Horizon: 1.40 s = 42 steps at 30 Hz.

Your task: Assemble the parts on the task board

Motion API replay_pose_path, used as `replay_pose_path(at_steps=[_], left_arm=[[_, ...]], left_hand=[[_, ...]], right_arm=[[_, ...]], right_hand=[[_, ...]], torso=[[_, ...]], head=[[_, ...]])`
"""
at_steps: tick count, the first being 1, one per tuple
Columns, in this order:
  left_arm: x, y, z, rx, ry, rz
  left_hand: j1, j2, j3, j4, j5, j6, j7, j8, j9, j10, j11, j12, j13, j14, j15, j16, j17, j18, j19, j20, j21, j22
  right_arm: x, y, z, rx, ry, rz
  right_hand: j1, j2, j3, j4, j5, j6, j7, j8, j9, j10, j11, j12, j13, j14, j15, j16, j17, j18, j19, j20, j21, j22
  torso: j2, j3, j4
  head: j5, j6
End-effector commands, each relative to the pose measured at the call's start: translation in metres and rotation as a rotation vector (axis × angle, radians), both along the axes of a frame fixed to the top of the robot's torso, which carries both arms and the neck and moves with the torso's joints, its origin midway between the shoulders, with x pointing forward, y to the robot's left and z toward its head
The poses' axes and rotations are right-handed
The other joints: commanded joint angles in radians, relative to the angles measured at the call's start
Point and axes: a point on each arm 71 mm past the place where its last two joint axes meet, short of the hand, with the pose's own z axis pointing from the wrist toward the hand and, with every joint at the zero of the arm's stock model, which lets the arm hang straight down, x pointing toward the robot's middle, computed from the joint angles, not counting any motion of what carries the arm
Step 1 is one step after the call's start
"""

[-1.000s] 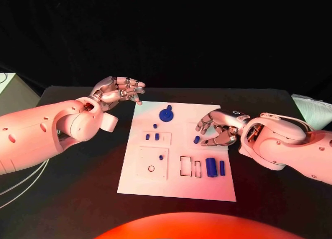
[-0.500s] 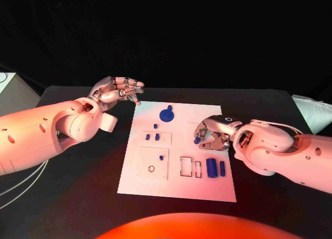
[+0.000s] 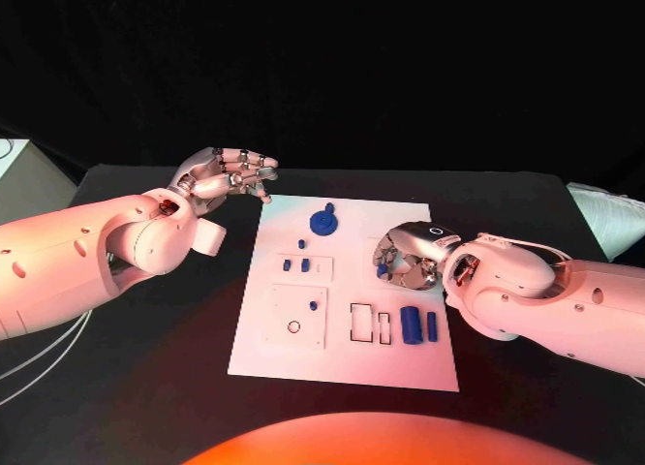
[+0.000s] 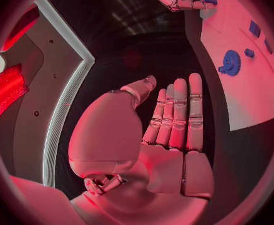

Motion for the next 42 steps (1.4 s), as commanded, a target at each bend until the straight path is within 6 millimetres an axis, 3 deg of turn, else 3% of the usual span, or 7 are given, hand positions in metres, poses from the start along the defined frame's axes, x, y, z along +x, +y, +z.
replay_pose_path(at_steps=[1,8,15,23,28,42], left_arm=[[-0.001,-0.001,0.001,-0.011,0.0,-0.009],[-0.001,-0.001,0.0,-0.009,0.005,-0.014],[-0.001,-0.001,0.0,-0.007,0.009,-0.017],[0.0,0.001,-0.001,-0.003,0.013,-0.018],[0.0,0.0,-0.001,-0.005,0.015,-0.028],[0.002,-0.001,-0.002,-0.005,0.019,-0.036]], left_hand=[[0.009,-0.005,0.001,0.004,0.004,0.006,0.0,0.002,-0.001,0.008,0.002,-0.004,-0.001,0.004,0.0,0.005,0.002,0.014,0.006,-0.001,0.005,0.001],[0.009,-0.005,0.001,0.004,0.004,0.006,0.001,0.002,-0.002,0.007,0.002,-0.005,-0.002,0.004,0.001,0.005,0.002,0.014,0.006,-0.001,0.005,0.001],[0.009,-0.005,0.001,0.005,0.004,0.005,0.002,0.002,-0.002,0.007,0.003,-0.007,-0.002,0.002,0.001,0.005,0.002,0.013,0.006,-0.001,0.005,0.002],[0.008,-0.006,0.001,0.005,0.004,0.005,0.004,0.001,-0.003,0.007,0.004,-0.009,-0.002,0.002,0.002,0.005,0.003,0.013,0.005,-0.001,0.005,0.002],[0.006,-0.006,0.001,0.007,0.004,0.005,0.005,0.001,-0.003,0.005,0.006,-0.013,-0.002,-0.001,0.004,0.005,0.003,0.012,0.004,0.0,0.004,0.002],[0.006,-0.008,0.0,0.008,0.004,0.003,0.007,0.0,-0.004,0.002,0.008,-0.019,-0.002,-0.005,0.005,0.004,0.004,0.012,0.002,0.001,0.003,0.002]], right_arm=[[0.0,0.002,0.001,0.005,-0.034,-0.009],[0.0,0.003,0.001,0.014,-0.04,-0.017],[0.001,0.003,0.0,0.023,-0.035,-0.031],[-0.001,0.001,-0.001,0.05,-0.005,-0.06],[-0.003,-0.003,0.003,0.089,0.013,-0.076],[-0.003,-0.01,0.036,0.203,0.013,-0.103]], right_hand=[[0.001,-0.01,0.022,0.004,-0.002,0.013,-0.002,0.009,0.003,0.02,-0.003,-0.001,0.003,0.021,-0.009,0.017,0.023,-0.017,0.035,-0.007,0.019,0.152],[-0.007,-0.013,0.072,0.0,0.007,0.045,-0.017,0.028,0.016,0.061,-0.018,0.004,0.011,0.023,-0.02,0.024,0.03,-0.021,0.042,-0.018,0.046,0.164],[0.002,0.021,0.133,-0.048,-0.023,0.088,-0.041,0.073,0.049,0.118,-0.041,0.014,0.027,0.026,-0.039,0.031,0.039,-0.027,0.048,-0.034,0.077,0.177],[-0.029,0.021,0.2,-0.104,-0.01,0.077,-0.043,0.11,0.092,0.149,-0.047,0.004,0.044,0.028,-0.045,0.035,0.045,-0.03,0.052,-0.042,0.095,0.187],[-0.04,0.021,0.213,-0.114,-0.01,0.071,-0.043,0.116,0.101,0.149,-0.047,-0.001,0.047,0.026,-0.045,0.032,0.038,-0.029,0.05,-0.042,0.089,0.186],[-0.054,0.02,0.226,-0.127,-0.021,0.066,-0.043,0.125,0.112,0.151,-0.047,-0.007,0.052,0.026,-0.045,0.031,0.036,-0.028,0.049,-0.042,0.086,0.187]], torso=[[0.0,0.0002,0.0003],[0.001,0.0005,0.0004],[0.001,0.0002,0.0013],[0.001,-0.0005,0.0011],[0.0,-0.0015,0.0023],[0.002,-0.0005,0.0013]], head=[[0.001,-0.001],[0.001,0.0],[-0.001,0.001],[0.001,0.003],[0.009,0.004],[0.002,0.006]])
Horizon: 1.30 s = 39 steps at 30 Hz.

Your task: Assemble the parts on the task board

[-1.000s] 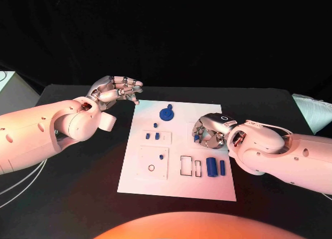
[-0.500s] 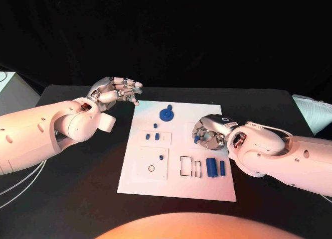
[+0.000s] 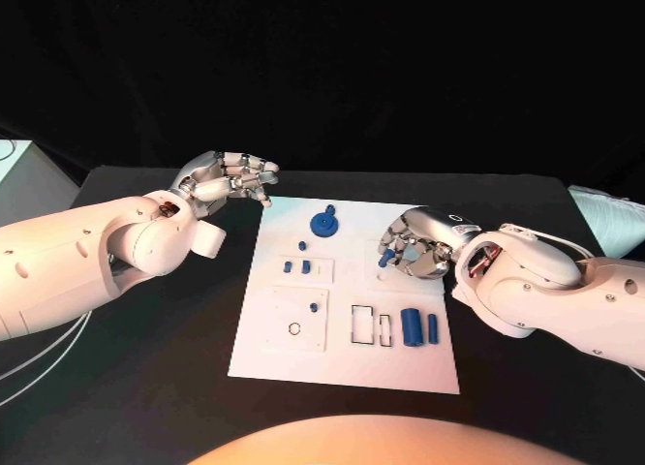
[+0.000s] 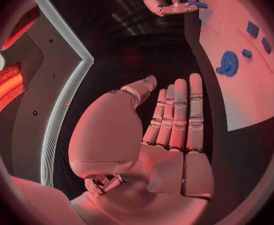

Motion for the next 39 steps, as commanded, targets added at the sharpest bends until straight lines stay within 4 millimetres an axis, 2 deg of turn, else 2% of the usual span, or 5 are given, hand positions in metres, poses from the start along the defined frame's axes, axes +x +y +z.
replay_pose_path(at_steps=[1,15,23,27,39], left_arm=[[0.0,-0.003,0.0,-0.01,0.002,-0.024],[0.001,-0.005,0.0,-0.01,0.004,-0.028],[0.003,-0.012,-0.002,-0.016,0.004,-0.041],[0.004,-0.016,-0.003,-0.017,0.006,-0.046],[0.006,-0.021,-0.005,-0.019,0.008,-0.058]], left_hand=[[0.002,-0.004,0.0,0.008,0.004,0.003,0.007,0.0,-0.001,-0.001,0.005,-0.005,-0.001,-0.005,0.005,0.005,0.001,0.012,0.002,0.001,0.003,0.001],[0.003,-0.005,0.0,0.008,0.004,0.002,0.008,-0.001,-0.002,-0.003,0.006,-0.008,-0.001,-0.007,0.006,0.004,0.002,0.012,0.001,0.001,0.003,0.002],[0.003,-0.005,0.0,0.008,0.004,0.001,0.008,-0.001,-0.002,-0.004,0.006,-0.009,-0.001,-0.007,0.007,0.005,0.002,0.011,0.0,0.001,0.002,0.002],[0.003,-0.005,0.0,0.008,0.004,0.0,0.009,-0.001,-0.002,-0.004,0.007,-0.01,-0.001,-0.008,0.007,0.005,0.002,0.011,0.0,0.002,0.002,0.002],[0.003,-0.005,0.0,0.008,0.004,0.0,0.009,-0.001,-0.002,-0.004,0.007,-0.01,-0.001,-0.008,0.007,0.005,0.002,0.011,0.0,0.002,0.002,0.002]], right_arm=[[-0.003,0.002,0.007,0.06,0.014,0.006],[-0.018,0.048,0.02,0.099,-0.039,0.178],[-0.034,0.099,0.001,0.091,-0.064,0.345],[-0.043,0.119,-0.006,0.097,-0.06,0.407],[-0.051,0.14,-0.029,0.063,-0.027,0.463]], right_hand=[[-0.009,-0.001,0.006,-0.003,-0.002,-0.004,0.002,0.067,0.089,0.009,-0.004,-0.007,0.001,0.028,-0.007,0.001,-0.002,-0.013,0.05,-0.01,-0.002,0.187],[-0.012,-0.003,0.01,-0.009,-0.002,-0.005,0.002,0.07,0.093,0.008,-0.004,-0.01,0.002,0.027,-0.007,-0.001,-0.005,-0.012,0.049,-0.01,-0.007,0.185],[-0.014,-0.002,0.014,-0.014,0.0,-0.008,0.003,0.071,0.095,0.007,-0.003,-0.013,0.002,0.026,-0.006,-0.002,-0.008,-0.011,0.047,-0.01,-0.012,0.184],[-0.014,-0.002,0.015,-0.015,0.0,-0.008,0.003,0.071,0.096,0.007,-0.003,-0.013,0.002,0.026,-0.006,-0.002,-0.008,-0.011,0.047,-0.01,-0.015,0.184],[-0.016,-0.002,0.017,-0.018,0.002,-0.01,0.004,0.072,0.097,0.006,-0.002,-0.015,0.003,0.025,-0.006,-0.005,-0.013,-0.01,0.046,-0.01,-0.021,0.182]], torso=[[0.001,0.0003,-0.0003],[0.0,-0.0008,-0.0015],[0.001,-0.0013,0.0055],[0.0,-0.0003,0.0032],[0.001,-0.0007,0.0032]], head=[[0.0,0.004],[0.015,0.005],[0.031,0.002],[0.041,0.001],[0.067,-0.011]])
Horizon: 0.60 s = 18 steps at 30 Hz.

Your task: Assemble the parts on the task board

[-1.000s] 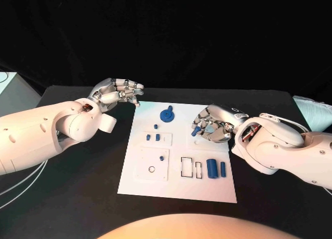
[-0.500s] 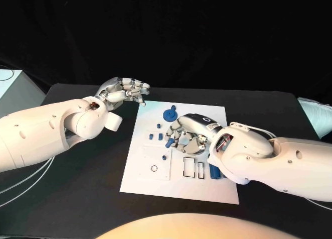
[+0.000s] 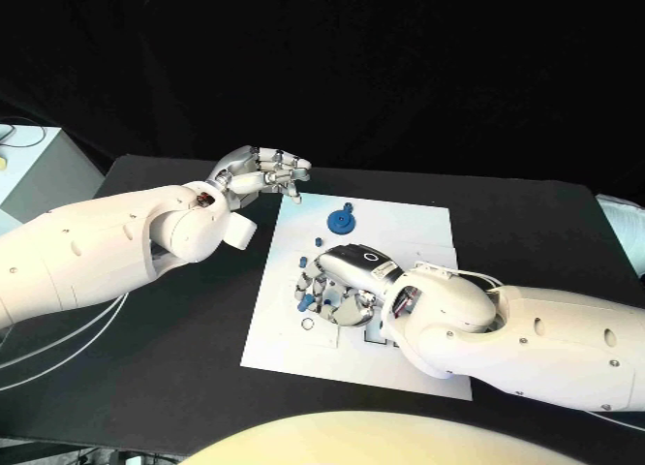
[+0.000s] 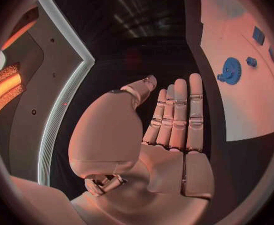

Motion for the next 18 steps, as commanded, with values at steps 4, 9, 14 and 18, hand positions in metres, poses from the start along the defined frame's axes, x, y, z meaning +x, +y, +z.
replay_pose_path(at_steps=[4,9,14,18], left_arm=[[0.0,-0.002,0.0,-0.006,-0.003,-0.022],[0.0,-0.003,0.0,-0.004,-0.004,-0.023],[0.0,-0.002,-0.001,-0.003,-0.002,-0.022],[0.0,-0.001,-0.001,0.0,0.0,-0.019]], left_hand=[[0.011,-0.002,0.005,0.005,0.004,-0.001,0.01,-0.002,-0.002,0.0,0.004,-0.01,0.0,-0.008,0.004,0.005,0.003,0.012,-0.002,0.002,0.002,0.002],[0.015,0.0,0.007,0.004,0.005,-0.001,0.01,-0.001,-0.003,0.001,0.004,-0.012,0.0,-0.009,0.004,0.005,0.003,0.012,-0.002,0.002,0.003,0.003],[0.012,-0.002,0.005,0.005,0.004,-0.001,0.011,-0.001,-0.003,0.001,0.005,-0.013,0.0,-0.01,0.005,0.006,0.004,0.012,-0.003,0.003,0.003,0.004],[0.011,-0.002,0.005,0.006,0.004,-0.001,0.012,-0.001,-0.003,0.001,0.005,-0.014,0.0,-0.01,0.005,0.006,0.004,0.011,-0.003,0.003,0.003,0.004]], right_arm=[[-0.003,0.005,-0.008,-0.049,-0.027,0.043],[-0.005,0.008,-0.014,-0.07,-0.026,0.048],[-0.006,0.009,-0.018,-0.086,-0.026,0.051],[-0.008,0.01,-0.02,-0.096,-0.022,0.056]], right_hand=[[-0.002,0.013,0.003,-0.004,0.004,0.004,0.006,0.042,0.098,-0.003,-0.005,-0.004,0.001,0.025,-0.006,-0.005,-0.001,-0.01,0.045,-0.003,-0.004,0.182],[-0.002,0.013,0.003,-0.004,0.005,0.003,0.006,0.042,0.098,-0.004,-0.004,-0.004,0.001,0.025,-0.006,-0.005,-0.001,-0.01,0.045,-0.004,-0.005,0.182],[-0.005,0.013,0.005,-0.009,0.009,0.002,0.006,0.043,0.1,-0.004,-0.004,-0.006,0.002,0.024,-0.005,-0.006,-0.002,-0.009,0.045,-0.004,-0.006,0.182],[-0.008,0.013,0.006,-0.011,0.012,0.001,0.007,0.044,0.102,-0.003,-0.004,-0.007,0.002,0.025,-0.005,-0.005,0.0,-0.01,0.045,-0.004,-0.005,0.182]], torso=[[0.001,0.0007,0.0007],[0.001,0.0007,0.0011],[0.001,-0.0001,0.0],[0.001,-0.0003,0.0009]], head=[[0.009,-0.005],[0.008,-0.007],[0.013,-0.012],[0.015,-0.015]])
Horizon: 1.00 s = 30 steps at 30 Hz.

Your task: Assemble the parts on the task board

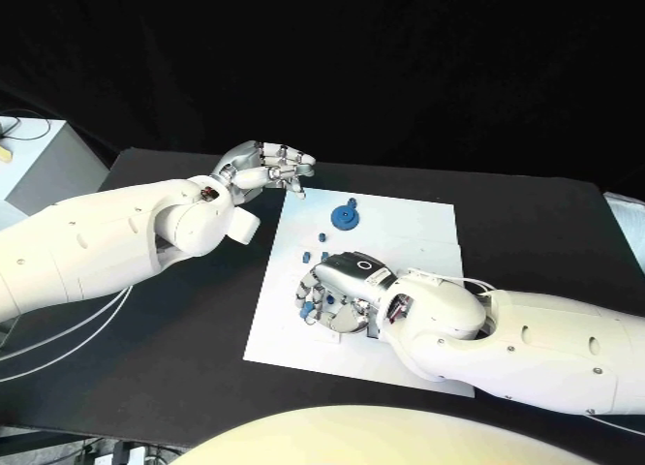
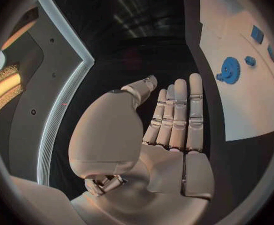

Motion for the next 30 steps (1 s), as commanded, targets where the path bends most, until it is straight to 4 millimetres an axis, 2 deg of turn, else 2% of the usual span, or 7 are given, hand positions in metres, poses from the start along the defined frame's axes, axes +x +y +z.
replay_pose_path(at_steps=[1,7,11,14,18,30], left_arm=[[-0.0006,-0.0014,0.0003,-0.002,-0.001,-0.017],[-0.0007,-0.0007,0.0001,0.0,0.002,-0.015],[-0.0006,-0.0001,0.0,0.001,0.002,-0.014],[-0.0007,0.0001,0.0,0.001,0.002,-0.014],[-0.0006,0.0005,0.0,0.002,0.002,-0.013],[-0.0006,0.0014,-0.0001,0.003,0.004,-0.011]], left_hand=[[0.003,-0.002,0.002,0.003,0.004,0.002,0.008,-0.001,-0.002,0.001,0.005,-0.006,0.0,-0.006,0.002,0.006,0.001,0.011,-0.003,0.003,0.003,0.001],[0.002,-0.003,0.002,0.004,0.004,0.002,0.008,-0.002,-0.002,0.001,0.006,-0.007,0.0,-0.007,0.002,0.006,0.001,0.011,-0.003,0.003,0.003,0.001],[0.002,-0.003,0.002,0.004,0.004,0.002,0.008,-0.002,-0.002,0.001,0.006,-0.007,0.0,-0.007,0.002,0.006,0.001,0.011,-0.003,0.003,0.003,0.001],[0.002,-0.003,0.002,0.004,0.004,0.002,0.008,-0.002,-0.002,0.001,0.006,-0.007,0.0,-0.007,0.002,0.006,0.001,0.011,-0.003,0.003,0.003,0.001],[0.002,-0.003,0.002,0.004,0.004,0.002,0.008,-0.002,-0.002,0.001,0.006,-0.007,0.0,-0.007,0.002,0.006,0.001,0.011,-0.003,0.003,0.003,0.001],[0.002,-0.003,0.002,0.004,0.004,0.001,0.009,-0.002,-0.003,0.001,0.006,-0.009,0.0,-0.007,0.003,0.006,0.002,0.011,-0.004,0.004,0.003,0.002]], right_arm=[[-0.0024,0.0016,-0.0029,-0.04,-0.013,0.022],[-0.0021,-0.0001,-0.0048,-0.059,-0.018,0.017],[-0.002,-0.001,-0.0056,-0.067,-0.018,0.016],[-0.0021,-0.0014,-0.0061,-0.072,-0.016,0.016],[-0.002,-0.0025,-0.0066,-0.078,-0.014,0.014],[-0.0023,-0.0052,-0.0074,-0.089,-0.014,0.011]], right_hand=[[-0.002,0.007,0.001,-0.006,0.003,0.002,0.003,0.044,0.102,-0.002,-0.003,-0.004,0.001,0.025,-0.005,-0.005,0.001,-0.01,0.045,-0.004,-0.005,0.182],[-0.004,0.007,0.003,-0.009,0.005,0.001,0.003,0.045,0.104,-0.001,-0.003,-0.004,0.001,0.025,-0.005,-0.004,0.003,-0.01,0.045,-0.004,-0.003,0.183],[-0.004,0.007,0.003,-0.009,0.005,0.001,0.003,0.045,0.104,-0.001,-0.003,-0.004,0.001,0.025,-0.005,-0.004,0.003,-0.01,0.045,-0.004,-0.003,0.183],[-0.004,0.007,0.003,-0.009,0.005,0.001,0.003,0.045,0.104,-0.001,-0.003,-0.004,0.001,0.025,-0.005,-0.004,0.003,-0.01,0.045,-0.004,-0.003,0.183],[-0.005,0.007,0.003,-0.01,0.006,0.001,0.003,0.045,0.104,-0.001,-0.003,-0.005,0.002,0.025,-0.005,-0.004,0.003,-0.01,0.045,-0.004,-0.003,0.183],[-0.005,0.007,0.003,-0.01,0.006,0.001,0.003,0.045,0.104,-0.001,-0.003,-0.005,0.002,0.025,-0.005,-0.004,0.003,-0.01,0.045,-0.004,-0.003,0.183]], torso=[[0.001,-0.0001,-0.0001],[0.0,-0.0009,0.0001],[0.001,0.0001,-0.0004],[0.0,0.0,-0.0002],[0.0,-0.0003,-0.0003],[0.0,-0.001,0.0003]], head=[[0.002,-0.002],[0.0,-0.006],[0.003,-0.006],[0.001,0.001],[0.0,-0.004],[0.002,-0.006]])
